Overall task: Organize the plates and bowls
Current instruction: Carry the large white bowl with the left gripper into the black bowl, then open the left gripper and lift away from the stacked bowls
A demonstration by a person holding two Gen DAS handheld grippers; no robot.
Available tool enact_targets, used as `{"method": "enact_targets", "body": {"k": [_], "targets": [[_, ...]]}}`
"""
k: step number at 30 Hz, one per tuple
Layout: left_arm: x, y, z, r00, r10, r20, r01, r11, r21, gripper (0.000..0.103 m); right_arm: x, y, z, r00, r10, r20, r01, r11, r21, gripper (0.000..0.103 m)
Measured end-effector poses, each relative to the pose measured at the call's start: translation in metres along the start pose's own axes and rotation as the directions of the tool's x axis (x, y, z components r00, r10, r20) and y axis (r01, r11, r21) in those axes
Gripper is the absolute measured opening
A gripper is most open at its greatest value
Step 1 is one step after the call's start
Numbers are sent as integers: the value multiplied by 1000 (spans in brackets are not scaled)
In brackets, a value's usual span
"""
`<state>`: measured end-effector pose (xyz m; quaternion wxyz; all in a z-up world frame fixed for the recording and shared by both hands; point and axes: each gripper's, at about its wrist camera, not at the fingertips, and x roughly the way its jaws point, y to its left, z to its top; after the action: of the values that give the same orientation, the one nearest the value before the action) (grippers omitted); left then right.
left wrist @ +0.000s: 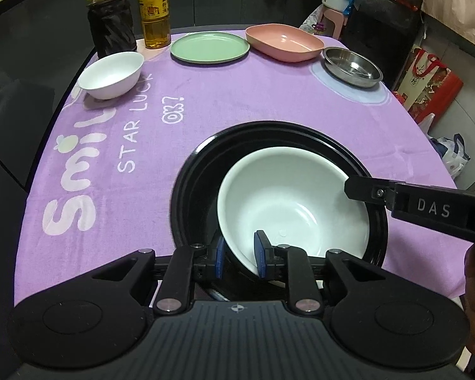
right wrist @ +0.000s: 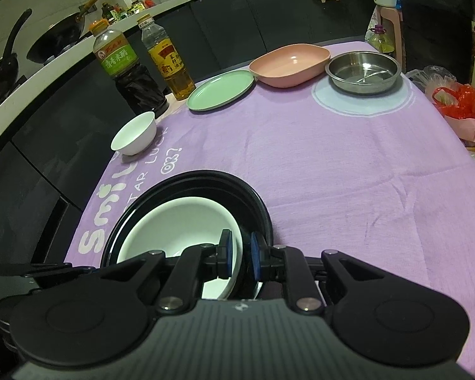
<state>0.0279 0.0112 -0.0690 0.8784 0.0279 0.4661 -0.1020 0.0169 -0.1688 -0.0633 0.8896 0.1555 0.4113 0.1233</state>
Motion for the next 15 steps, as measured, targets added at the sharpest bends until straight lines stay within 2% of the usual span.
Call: {"method": "enact_targets", "body": {"k": [15], "targets": [[-17,14,3,999,8,45,-7,999,-36,18,-4,-5,1,1000,5,17,-5,1000,22,5]]}}
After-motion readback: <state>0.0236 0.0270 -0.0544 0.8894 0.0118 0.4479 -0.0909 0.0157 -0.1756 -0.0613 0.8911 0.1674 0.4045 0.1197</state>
